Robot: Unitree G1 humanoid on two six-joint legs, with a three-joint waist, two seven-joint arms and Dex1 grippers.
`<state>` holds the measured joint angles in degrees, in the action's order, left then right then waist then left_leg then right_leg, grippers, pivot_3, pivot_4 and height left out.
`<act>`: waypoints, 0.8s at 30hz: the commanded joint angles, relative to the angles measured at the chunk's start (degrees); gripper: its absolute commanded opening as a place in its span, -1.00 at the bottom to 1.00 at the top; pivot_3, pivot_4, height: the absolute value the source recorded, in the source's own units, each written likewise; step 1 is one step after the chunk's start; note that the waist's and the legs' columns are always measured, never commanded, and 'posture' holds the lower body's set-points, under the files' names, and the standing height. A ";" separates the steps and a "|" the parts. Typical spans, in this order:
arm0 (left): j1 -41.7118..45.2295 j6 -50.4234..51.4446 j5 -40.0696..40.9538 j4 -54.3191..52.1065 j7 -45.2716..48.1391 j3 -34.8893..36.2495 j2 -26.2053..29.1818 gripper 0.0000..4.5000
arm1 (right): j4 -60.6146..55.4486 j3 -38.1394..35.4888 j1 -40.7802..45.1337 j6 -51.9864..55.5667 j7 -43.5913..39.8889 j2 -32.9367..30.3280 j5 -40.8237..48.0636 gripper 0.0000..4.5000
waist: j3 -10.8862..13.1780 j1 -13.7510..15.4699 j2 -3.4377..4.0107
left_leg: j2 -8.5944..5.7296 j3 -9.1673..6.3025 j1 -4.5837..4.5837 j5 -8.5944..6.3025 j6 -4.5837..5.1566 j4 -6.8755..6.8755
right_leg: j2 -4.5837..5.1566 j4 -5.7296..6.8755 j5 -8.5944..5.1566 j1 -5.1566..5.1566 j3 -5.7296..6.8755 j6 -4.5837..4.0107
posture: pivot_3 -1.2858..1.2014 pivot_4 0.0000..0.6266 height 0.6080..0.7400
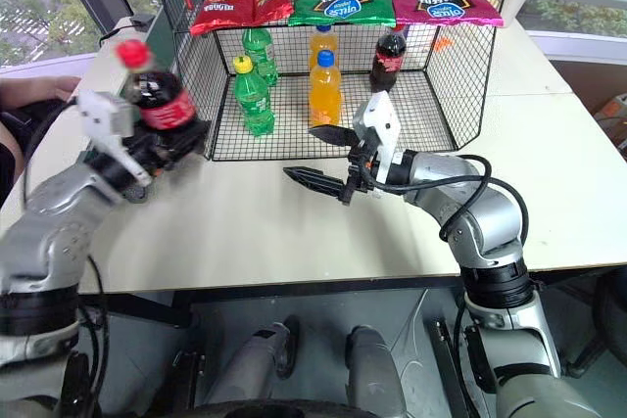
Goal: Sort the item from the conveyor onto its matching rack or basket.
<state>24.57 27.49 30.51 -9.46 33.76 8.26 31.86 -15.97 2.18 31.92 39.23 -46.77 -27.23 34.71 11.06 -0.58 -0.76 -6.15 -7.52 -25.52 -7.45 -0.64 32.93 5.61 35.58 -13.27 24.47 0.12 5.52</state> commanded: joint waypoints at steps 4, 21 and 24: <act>5.01 -5.50 -3.37 3.08 10.13 -9.84 -3.47 0.27 | -3.37 -4.20 0.68 1.63 3.14 -0.30 2.93 1.00 | 0.00 -0.27 0.01 | 0.00 0.08 -0.01 -0.04 0.08 -0.02 | 0.00 -0.07 0.01 0.00 -0.03 0.02 | 0.03 -0.52 0.97; 8.18 -12.67 -10.42 10.30 18.23 -19.52 -13.46 0.27 | -6.11 -5.18 2.68 6.18 7.39 -1.08 5.94 1.00 | 0.01 -0.04 0.01 | -0.01 0.05 -0.01 0.02 0.18 0.06 | 0.01 -0.05 0.02 -0.04 -0.01 0.03 | 0.03 -0.52 0.97; 8.41 -12.90 -10.89 10.70 18.80 -20.48 -14.89 0.27 | -5.90 -5.09 3.02 6.22 7.30 -1.05 6.02 1.00 | 0.01 -0.05 0.01 | 0.00 0.05 0.00 0.03 0.20 0.06 | 0.01 -0.02 0.02 -0.04 -0.01 0.04 | 0.03 -0.52 0.97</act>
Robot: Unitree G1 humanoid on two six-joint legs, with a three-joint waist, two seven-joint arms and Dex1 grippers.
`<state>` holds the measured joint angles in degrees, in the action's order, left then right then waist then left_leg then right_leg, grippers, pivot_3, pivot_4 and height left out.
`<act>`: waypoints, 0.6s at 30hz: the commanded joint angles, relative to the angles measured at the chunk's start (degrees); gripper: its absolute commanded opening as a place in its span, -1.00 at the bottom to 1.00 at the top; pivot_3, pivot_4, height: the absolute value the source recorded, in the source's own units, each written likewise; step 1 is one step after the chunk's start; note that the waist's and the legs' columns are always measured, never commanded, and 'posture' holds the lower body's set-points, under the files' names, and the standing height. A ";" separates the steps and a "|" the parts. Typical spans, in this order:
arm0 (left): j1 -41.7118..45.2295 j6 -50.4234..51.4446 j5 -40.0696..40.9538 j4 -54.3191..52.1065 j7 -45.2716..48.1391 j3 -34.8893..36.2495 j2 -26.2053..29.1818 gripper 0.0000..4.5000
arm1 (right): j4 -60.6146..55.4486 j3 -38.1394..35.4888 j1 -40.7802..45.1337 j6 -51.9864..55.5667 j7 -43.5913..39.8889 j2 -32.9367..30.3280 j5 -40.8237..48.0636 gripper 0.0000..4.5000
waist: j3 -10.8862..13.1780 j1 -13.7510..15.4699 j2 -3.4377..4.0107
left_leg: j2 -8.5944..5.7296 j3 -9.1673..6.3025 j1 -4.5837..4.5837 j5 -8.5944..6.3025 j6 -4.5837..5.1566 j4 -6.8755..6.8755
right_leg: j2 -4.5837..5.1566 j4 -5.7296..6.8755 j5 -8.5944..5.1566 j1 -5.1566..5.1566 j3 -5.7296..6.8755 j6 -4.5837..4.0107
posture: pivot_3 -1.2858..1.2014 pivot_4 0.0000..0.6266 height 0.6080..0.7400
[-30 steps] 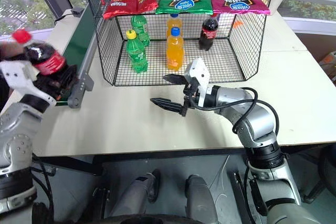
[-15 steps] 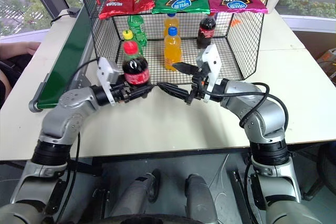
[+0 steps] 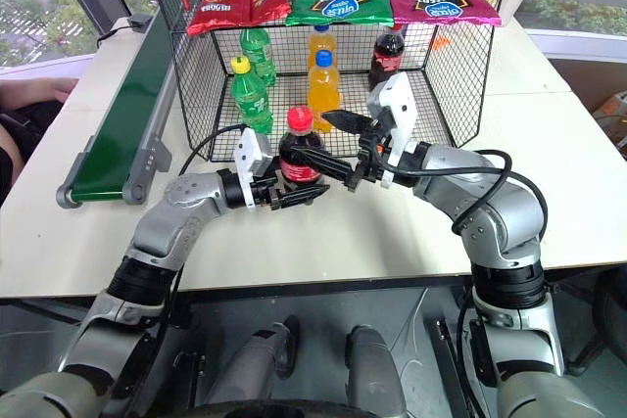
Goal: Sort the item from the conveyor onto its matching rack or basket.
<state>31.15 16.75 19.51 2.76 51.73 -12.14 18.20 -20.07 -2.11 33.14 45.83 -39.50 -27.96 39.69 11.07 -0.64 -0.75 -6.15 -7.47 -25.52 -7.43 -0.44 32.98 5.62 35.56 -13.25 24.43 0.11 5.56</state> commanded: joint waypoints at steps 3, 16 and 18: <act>1.99 -2.38 -0.52 -1.36 1.28 -0.90 -2.58 0.27 | -1.64 -0.56 2.02 -0.43 -0.07 -0.22 0.96 1.00 | 0.00 0.03 0.00 | 0.00 0.00 0.00 0.00 0.00 0.01 | -0.01 -0.01 0.01 0.00 0.00 0.01 | 0.03 -0.52 0.97; 1.92 -2.69 -1.89 -1.38 1.24 -1.06 -4.44 0.27 | -0.88 -0.33 2.64 -0.72 0.58 0.09 0.74 -0.47 | 0.00 0.01 0.00 | -0.01 0.00 0.00 0.03 0.04 0.04 | -0.05 0.02 0.06 -0.01 0.01 0.10 | 0.03 -0.52 0.97; 1.87 -2.70 -1.97 -1.42 1.04 -0.92 -4.39 0.27 | -0.96 -0.27 2.66 -0.68 0.70 0.13 0.70 -0.47 | 0.00 0.04 0.00 | -0.02 0.00 0.01 0.03 0.04 0.05 | -0.05 0.02 0.07 -0.01 0.01 0.12 | 0.03 -0.52 0.97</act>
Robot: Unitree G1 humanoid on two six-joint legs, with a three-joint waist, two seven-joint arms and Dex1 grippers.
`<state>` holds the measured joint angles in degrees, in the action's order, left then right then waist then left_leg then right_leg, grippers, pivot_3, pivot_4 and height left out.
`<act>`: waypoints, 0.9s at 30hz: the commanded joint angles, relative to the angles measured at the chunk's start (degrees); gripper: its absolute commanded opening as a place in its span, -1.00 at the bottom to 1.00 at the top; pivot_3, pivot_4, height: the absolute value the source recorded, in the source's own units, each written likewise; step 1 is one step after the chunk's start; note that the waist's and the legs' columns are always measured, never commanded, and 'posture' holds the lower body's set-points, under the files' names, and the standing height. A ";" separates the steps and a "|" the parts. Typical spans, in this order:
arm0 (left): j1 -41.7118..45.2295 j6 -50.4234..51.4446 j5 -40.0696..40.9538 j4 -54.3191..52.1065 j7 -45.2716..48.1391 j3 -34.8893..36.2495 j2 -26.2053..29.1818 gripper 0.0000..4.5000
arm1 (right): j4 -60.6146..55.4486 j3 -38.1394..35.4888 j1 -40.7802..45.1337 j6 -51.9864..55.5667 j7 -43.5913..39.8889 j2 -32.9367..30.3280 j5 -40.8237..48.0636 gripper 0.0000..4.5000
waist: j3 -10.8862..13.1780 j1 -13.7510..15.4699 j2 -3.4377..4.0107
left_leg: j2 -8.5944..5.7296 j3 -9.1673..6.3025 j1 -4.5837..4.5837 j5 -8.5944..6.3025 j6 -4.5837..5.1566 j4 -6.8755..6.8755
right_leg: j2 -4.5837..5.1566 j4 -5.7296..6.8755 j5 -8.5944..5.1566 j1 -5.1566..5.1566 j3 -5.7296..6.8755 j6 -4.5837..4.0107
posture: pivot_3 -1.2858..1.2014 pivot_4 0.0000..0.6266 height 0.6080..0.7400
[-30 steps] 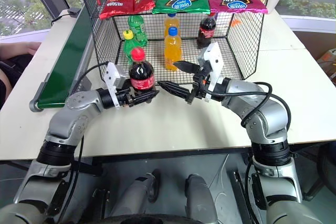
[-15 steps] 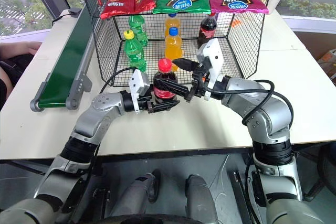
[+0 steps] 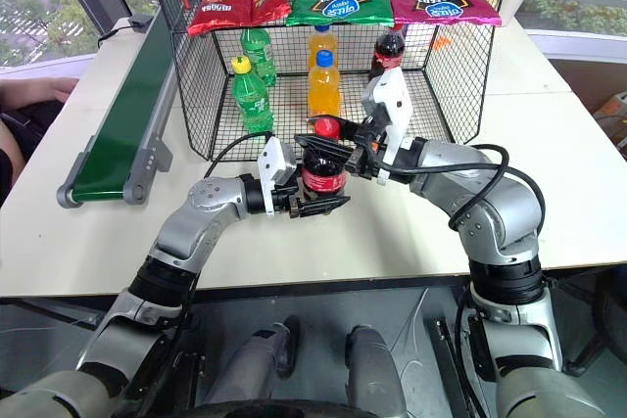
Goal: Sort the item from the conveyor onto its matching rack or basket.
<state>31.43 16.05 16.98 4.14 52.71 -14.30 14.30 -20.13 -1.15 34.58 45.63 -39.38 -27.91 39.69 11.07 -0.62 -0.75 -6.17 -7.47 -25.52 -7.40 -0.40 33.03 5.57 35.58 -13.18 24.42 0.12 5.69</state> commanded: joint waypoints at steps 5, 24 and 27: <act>1.15 -4.14 -1.46 -2.57 -4.46 2.65 -1.10 0.27 | -0.14 -1.29 1.85 -0.95 2.45 0.35 -0.80 -0.47 | 0.00 0.03 0.00 | 0.00 0.00 0.00 0.00 0.00 0.01 | 0.01 0.00 0.04 -0.01 0.00 0.07 | 0.03 -0.52 0.97; -3.12 -1.29 0.60 -6.77 -10.33 5.87 -1.36 0.95 | 5.23 -2.26 4.88 -4.28 6.63 2.04 -4.93 -0.47 | 0.00 0.07 0.00 | -0.03 0.00 0.05 0.01 0.00 0.14 | -0.02 0.23 0.06 0.00 0.00 0.10 | 0.03 -0.52 0.97; -2.94 -1.42 -0.38 -6.58 -11.04 5.66 -1.17 0.95 | 5.49 -2.42 4.96 -4.44 6.82 2.32 -5.29 -0.47 | 0.00 -0.03 0.00 | -0.03 0.01 0.04 0.01 0.00 0.12 | -0.02 0.24 0.06 0.02 -0.01 0.12 | 0.03 -0.52 0.97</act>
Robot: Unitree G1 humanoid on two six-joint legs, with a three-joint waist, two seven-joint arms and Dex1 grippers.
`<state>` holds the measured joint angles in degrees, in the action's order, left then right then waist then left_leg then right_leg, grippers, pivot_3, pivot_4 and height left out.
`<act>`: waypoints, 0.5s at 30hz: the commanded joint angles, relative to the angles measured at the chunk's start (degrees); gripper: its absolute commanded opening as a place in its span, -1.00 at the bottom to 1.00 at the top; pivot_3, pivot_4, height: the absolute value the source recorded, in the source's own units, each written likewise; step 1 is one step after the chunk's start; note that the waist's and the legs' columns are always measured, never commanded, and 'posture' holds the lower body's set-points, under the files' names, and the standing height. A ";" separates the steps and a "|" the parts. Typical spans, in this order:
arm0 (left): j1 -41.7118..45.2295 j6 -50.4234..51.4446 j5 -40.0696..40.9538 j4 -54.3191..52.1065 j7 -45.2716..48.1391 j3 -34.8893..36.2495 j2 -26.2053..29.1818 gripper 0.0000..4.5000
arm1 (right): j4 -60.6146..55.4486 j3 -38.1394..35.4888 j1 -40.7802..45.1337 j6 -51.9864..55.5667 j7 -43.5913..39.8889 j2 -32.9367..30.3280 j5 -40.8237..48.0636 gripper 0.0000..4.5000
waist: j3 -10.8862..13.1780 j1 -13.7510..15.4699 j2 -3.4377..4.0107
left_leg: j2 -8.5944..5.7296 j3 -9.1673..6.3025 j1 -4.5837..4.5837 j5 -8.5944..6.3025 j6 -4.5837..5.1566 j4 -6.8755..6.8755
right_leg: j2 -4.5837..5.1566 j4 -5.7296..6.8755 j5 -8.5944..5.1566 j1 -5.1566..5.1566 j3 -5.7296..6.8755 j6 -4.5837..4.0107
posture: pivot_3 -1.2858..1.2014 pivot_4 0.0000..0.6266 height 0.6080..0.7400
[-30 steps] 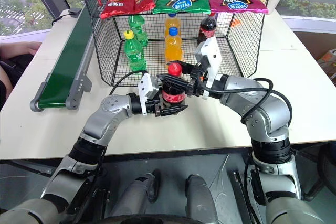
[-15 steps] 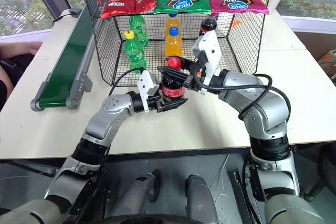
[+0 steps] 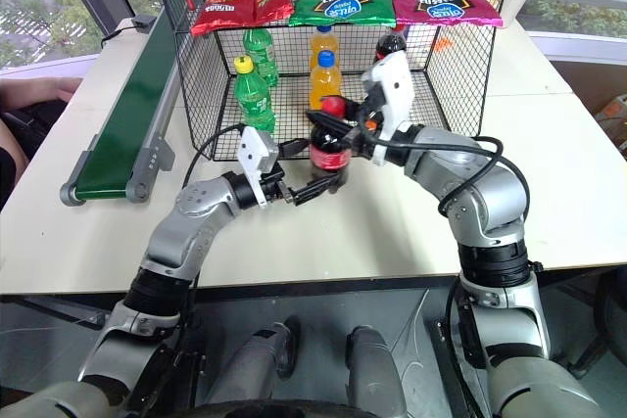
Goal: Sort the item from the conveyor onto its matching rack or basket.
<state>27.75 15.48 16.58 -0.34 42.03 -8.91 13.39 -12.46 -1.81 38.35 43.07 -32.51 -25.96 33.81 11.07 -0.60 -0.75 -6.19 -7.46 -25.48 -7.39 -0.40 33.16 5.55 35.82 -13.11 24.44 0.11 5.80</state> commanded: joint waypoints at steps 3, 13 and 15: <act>0.77 -0.80 -0.29 -2.09 -0.94 0.68 0.01 0.95 | -1.79 -1.97 1.25 -2.15 0.46 0.48 0.01 -0.47 | 0.00 -0.11 0.00 | 0.01 0.01 0.00 0.00 0.01 -0.02 | 0.00 0.00 0.00 0.01 0.00 0.02 | 0.03 -0.52 0.97; -1.98 0.19 0.26 -6.49 -6.44 4.09 -0.15 0.95 | 7.95 -3.62 5.24 -9.31 7.52 1.23 -8.33 -0.47 | 0.00 -0.05 0.00 | 0.00 0.02 0.03 0.01 0.00 0.02 | 0.00 0.10 0.00 0.01 -0.01 0.00 | 0.03 -0.52 0.97; -2.63 0.55 0.23 -7.23 -7.50 4.07 -0.60 0.95 | 11.77 -3.84 6.94 -11.66 9.08 1.71 -10.30 -0.47 | 0.00 -0.03 0.00 | 0.00 0.02 0.03 0.02 -0.01 0.02 | -0.01 0.12 0.00 0.01 -0.01 0.00 | 0.03 -0.52 0.97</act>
<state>25.00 16.08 16.31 -4.94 35.42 -5.60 13.18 -0.16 -3.42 42.09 34.85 -24.54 -24.65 24.54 11.07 -0.63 -0.75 -6.20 -7.44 -25.43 -7.38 -0.41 33.18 5.54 35.95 -13.11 24.45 0.09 5.81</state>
